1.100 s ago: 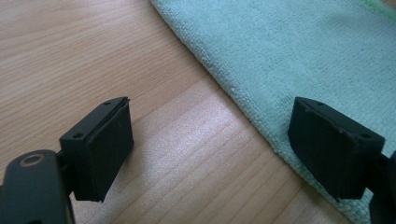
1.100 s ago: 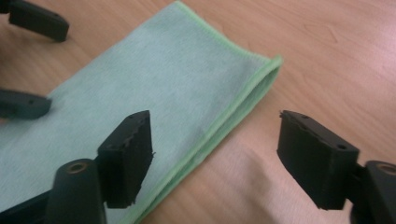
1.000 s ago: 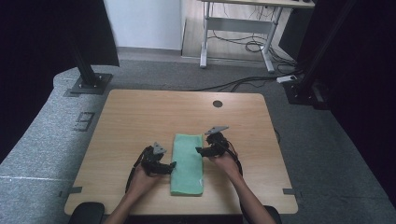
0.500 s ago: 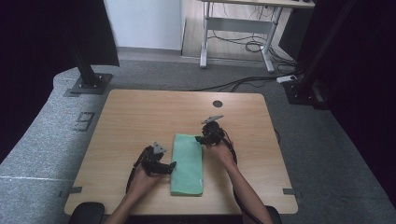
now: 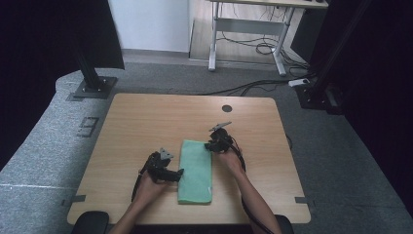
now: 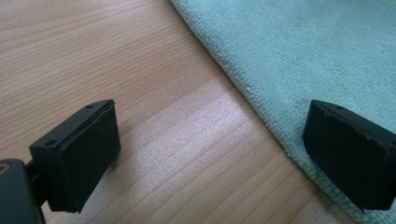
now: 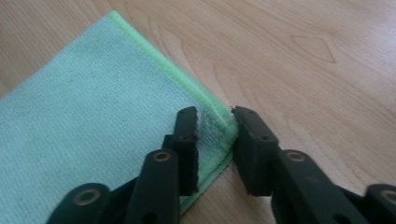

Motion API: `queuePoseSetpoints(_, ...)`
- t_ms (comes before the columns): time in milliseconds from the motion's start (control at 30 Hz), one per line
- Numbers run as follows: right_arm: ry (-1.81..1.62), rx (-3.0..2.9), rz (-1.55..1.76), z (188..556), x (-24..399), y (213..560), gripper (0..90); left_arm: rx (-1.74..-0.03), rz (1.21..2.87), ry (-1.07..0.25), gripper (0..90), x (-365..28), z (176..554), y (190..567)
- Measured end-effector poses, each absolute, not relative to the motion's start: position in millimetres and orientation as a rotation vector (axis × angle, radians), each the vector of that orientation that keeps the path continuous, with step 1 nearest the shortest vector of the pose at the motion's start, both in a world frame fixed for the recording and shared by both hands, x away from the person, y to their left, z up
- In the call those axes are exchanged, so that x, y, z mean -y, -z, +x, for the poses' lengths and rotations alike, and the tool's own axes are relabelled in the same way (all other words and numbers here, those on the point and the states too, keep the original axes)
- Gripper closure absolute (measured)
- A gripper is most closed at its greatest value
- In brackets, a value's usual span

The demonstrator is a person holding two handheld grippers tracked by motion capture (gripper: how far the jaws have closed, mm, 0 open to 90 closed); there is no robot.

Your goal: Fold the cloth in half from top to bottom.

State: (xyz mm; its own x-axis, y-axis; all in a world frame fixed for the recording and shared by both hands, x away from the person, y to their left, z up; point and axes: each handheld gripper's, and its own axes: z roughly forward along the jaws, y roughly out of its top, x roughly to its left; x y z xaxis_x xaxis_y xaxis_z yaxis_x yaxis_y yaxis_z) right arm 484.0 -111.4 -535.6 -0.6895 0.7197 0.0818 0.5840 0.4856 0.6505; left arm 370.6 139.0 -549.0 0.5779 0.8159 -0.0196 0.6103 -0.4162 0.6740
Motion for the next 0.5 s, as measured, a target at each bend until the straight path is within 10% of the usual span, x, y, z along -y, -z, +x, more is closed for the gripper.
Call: queuePoseSetpoints(500, -1.035, -2.521, 1.037, 471.4, 110.5, 497.7, 85.2, -1.134, 2.165, -0.415, 4.2, -138.8, 370.4, 549.1)
